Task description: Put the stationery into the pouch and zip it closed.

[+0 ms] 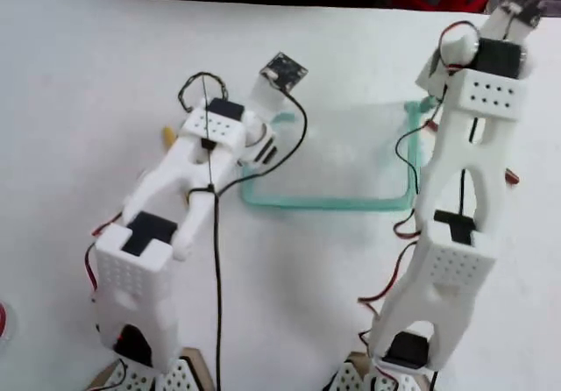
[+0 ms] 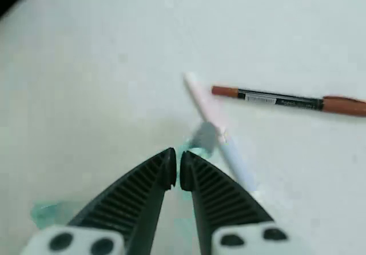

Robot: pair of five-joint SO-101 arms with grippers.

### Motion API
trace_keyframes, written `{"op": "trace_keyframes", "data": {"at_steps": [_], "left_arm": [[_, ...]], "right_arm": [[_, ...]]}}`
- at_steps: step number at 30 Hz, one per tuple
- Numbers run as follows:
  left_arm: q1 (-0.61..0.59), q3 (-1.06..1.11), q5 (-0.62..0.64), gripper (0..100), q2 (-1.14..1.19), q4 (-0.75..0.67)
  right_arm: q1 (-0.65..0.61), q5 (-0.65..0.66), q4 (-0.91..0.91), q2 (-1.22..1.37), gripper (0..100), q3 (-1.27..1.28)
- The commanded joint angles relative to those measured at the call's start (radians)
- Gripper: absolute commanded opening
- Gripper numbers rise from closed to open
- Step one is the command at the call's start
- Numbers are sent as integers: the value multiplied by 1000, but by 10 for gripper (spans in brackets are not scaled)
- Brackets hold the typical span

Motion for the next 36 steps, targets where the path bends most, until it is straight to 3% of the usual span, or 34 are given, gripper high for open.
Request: {"op": "trace_keyframes", "data": {"at_steps": [1,8,13,17,22,24,36], "left_arm": [[31,-66,-3,200,-10,94],[50,-192,3,221,-8,265],[28,-192,3,221,-8,264],[2,-189,8,221,-1,219],[-25,-150,44,222,-1,166],[-28,-135,44,225,-1,152],[-27,-129,44,225,1,137]], "right_arm": [[8,52,18,-160,18,-86],[-16,133,19,-387,18,-68],[-42,140,-15,-360,21,206],[-30,20,-134,-252,53,394],[24,-196,-202,-114,286,413],[38,-261,-225,-68,331,413],[48,-356,-375,139,326,413]]}}
